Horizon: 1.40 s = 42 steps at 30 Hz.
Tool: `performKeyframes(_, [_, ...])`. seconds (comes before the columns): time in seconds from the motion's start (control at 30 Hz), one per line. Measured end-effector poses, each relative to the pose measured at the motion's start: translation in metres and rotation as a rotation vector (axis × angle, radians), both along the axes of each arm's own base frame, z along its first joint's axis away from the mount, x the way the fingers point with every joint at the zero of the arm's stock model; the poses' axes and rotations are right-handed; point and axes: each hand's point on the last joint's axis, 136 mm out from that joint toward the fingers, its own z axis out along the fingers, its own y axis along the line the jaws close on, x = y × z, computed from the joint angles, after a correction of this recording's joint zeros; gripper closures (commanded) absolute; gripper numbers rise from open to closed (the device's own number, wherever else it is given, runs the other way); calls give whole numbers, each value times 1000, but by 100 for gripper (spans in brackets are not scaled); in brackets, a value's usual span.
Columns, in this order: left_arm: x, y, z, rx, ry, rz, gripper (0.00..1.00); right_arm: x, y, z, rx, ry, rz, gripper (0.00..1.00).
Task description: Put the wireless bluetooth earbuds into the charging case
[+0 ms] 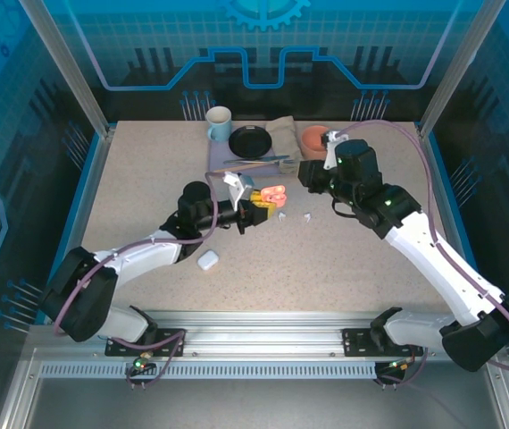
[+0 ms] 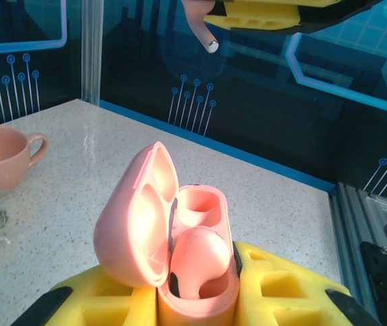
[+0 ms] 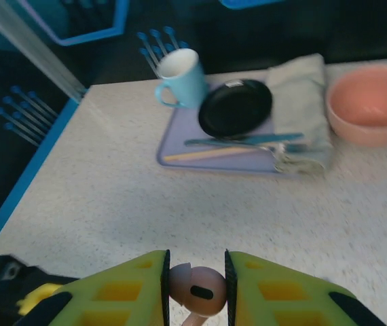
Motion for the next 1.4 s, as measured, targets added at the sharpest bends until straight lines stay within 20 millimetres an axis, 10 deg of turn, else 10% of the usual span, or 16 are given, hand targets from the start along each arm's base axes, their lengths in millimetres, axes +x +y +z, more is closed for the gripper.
performKeyframes(0.4, [11, -9, 12, -14, -19, -16, 100, -13, 39, 14, -85, -207, 187, 73])
performKeyframes(1.4, [14, -11, 22, -26, -36, -15, 100, -25, 36, 3, -248, -319, 282, 77])
